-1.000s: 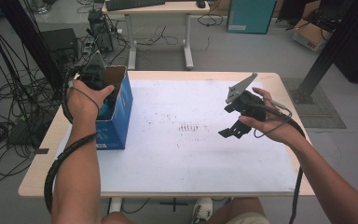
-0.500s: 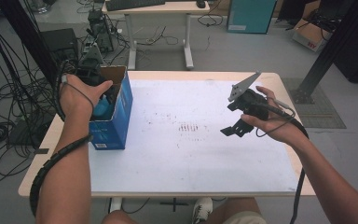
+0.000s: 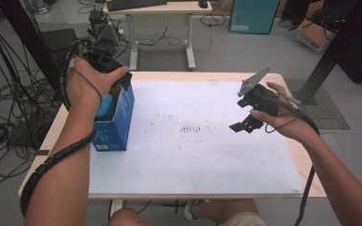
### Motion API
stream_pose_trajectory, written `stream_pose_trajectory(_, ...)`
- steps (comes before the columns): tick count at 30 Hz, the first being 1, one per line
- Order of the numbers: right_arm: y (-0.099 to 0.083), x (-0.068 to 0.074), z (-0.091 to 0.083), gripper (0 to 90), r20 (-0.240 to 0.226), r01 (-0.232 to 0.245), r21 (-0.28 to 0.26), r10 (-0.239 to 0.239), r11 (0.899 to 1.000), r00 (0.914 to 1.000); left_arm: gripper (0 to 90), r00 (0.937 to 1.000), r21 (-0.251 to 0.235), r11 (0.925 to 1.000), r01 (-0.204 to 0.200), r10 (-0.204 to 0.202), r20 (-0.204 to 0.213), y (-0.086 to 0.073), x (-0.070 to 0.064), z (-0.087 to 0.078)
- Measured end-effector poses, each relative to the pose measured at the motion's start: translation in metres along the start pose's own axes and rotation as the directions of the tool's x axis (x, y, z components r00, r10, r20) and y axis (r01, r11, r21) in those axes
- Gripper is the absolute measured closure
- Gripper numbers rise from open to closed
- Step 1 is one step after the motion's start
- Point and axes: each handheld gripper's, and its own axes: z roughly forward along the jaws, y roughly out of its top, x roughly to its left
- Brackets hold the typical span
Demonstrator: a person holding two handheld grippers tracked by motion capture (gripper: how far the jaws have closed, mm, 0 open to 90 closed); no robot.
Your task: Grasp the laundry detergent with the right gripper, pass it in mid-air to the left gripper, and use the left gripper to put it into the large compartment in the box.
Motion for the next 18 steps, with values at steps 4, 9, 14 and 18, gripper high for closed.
stream_pose_trajectory(4,-0.001,-0.006,-0.004,7.1,0.005,0.008,0.010,-0.008,1.000,1.0000,12.6,0.9956,0.008,0.9969,-0.078,0.077,0.054,0.011,-0.026,0.008)
stream_pose_trajectory(9,-0.001,-0.011,-0.006,7.1,0.014,0.004,0.005,-0.004,1.000,0.9999,9.9,0.9861,0.015,0.9908,-0.135,0.132,0.100,0.021,-0.052,0.017)
stream_pose_trajectory(14,-0.001,-0.015,-0.005,7.1,0.007,0.006,0.019,-0.006,1.000,1.0000,8.7,0.9777,0.016,0.9853,-0.170,0.166,0.128,0.028,-0.072,0.025)
stream_pose_trajectory(18,-0.002,-0.016,-0.003,7.1,0.005,0.006,0.023,-0.006,1.000,1.0000,8.7,0.9696,0.018,0.9785,-0.205,0.201,0.140,0.034,-0.084,0.031)
